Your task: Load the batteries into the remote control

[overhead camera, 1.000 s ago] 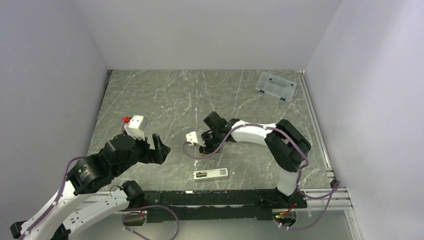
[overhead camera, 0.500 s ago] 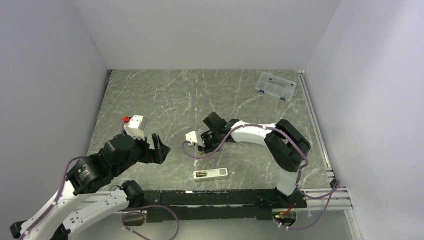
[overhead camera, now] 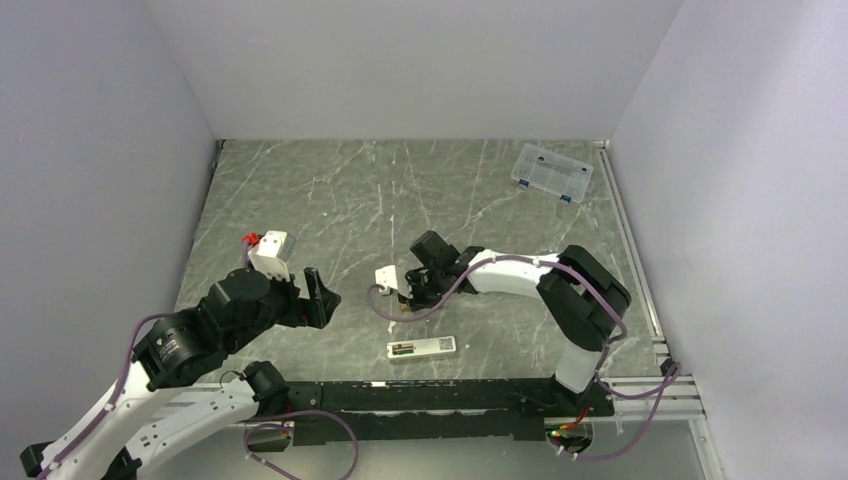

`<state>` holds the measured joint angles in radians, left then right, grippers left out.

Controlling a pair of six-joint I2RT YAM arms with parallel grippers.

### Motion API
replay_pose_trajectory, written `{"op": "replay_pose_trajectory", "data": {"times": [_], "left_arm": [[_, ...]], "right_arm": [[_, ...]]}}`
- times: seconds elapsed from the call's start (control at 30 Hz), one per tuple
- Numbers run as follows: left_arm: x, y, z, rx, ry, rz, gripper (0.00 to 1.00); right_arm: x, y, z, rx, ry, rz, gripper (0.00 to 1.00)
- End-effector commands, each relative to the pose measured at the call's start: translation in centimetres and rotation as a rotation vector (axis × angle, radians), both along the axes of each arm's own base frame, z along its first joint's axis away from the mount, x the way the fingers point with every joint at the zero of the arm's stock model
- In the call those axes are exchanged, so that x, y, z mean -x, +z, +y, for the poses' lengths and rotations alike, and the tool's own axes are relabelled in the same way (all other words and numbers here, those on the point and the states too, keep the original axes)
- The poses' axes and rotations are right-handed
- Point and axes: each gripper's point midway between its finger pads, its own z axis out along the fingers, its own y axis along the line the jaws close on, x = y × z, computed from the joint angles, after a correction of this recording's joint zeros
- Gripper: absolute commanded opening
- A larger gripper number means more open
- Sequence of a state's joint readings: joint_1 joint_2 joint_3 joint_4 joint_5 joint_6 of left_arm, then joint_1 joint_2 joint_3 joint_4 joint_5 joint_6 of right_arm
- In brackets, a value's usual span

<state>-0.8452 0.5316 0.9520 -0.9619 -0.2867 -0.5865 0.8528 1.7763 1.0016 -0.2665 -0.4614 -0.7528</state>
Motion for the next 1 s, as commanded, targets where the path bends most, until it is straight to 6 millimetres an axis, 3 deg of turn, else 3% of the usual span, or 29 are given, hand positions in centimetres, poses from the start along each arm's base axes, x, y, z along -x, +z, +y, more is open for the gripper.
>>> {"op": "replay_pose_trajectory", "data": {"times": [0.0,0.43,0.97], "left_arm": [[-0.4,0.5,-0.4,0.013,-0.005,-0.027,0.99],[-0.9,-0.9,-0.8,-0.023,0.024,0.039,0.99],[0.3,-7.0,-3.8,0.011,0.042,0.311,0.96]], "right_arm": [[1.5,0.7,-0.9,0.02,-0.046,-0.008,0.0],[3.8,6.1,-1.4,-0.041,-0.087,-0.114,0.0],[7.9,7.3,-1.4,-0.021,-0.097,-0.08,0.0]]}}
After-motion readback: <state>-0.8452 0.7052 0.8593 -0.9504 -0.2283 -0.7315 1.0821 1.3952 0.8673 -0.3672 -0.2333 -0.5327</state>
